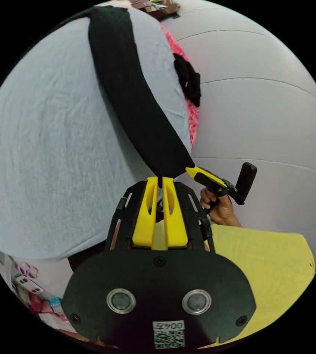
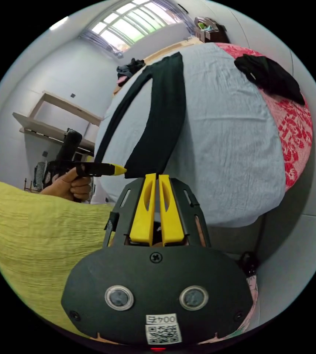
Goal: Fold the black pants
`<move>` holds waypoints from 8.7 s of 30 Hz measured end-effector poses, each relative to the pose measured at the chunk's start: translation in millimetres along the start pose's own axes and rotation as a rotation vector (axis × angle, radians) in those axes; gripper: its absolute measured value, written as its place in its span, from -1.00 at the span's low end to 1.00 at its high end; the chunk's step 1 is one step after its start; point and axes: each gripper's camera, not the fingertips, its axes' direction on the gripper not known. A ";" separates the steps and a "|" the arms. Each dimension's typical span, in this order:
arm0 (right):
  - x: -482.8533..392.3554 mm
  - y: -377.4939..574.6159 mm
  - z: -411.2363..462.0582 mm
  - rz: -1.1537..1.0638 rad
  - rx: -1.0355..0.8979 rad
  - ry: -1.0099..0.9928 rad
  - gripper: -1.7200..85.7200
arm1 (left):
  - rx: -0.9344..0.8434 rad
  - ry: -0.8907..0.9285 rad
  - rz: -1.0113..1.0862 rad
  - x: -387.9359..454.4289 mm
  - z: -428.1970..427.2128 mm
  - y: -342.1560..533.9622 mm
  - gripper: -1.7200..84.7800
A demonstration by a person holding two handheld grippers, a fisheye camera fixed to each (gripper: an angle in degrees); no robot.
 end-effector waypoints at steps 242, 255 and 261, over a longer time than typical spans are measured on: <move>229.0 -504.7 351.2 0.054 -0.055 0.278 -0.86 | 0.044 -0.715 0.840 219.0 -76.3 -429.8 -0.77; 200.2 -516.9 340.8 0.053 -0.100 0.380 -0.82 | 0.010 -0.746 0.848 167.9 -34.9 -431.5 -0.78; 181.7 -516.0 337.3 0.010 -0.150 0.609 -0.95 | 0.006 -0.776 0.862 143.4 -21.5 -417.0 -0.78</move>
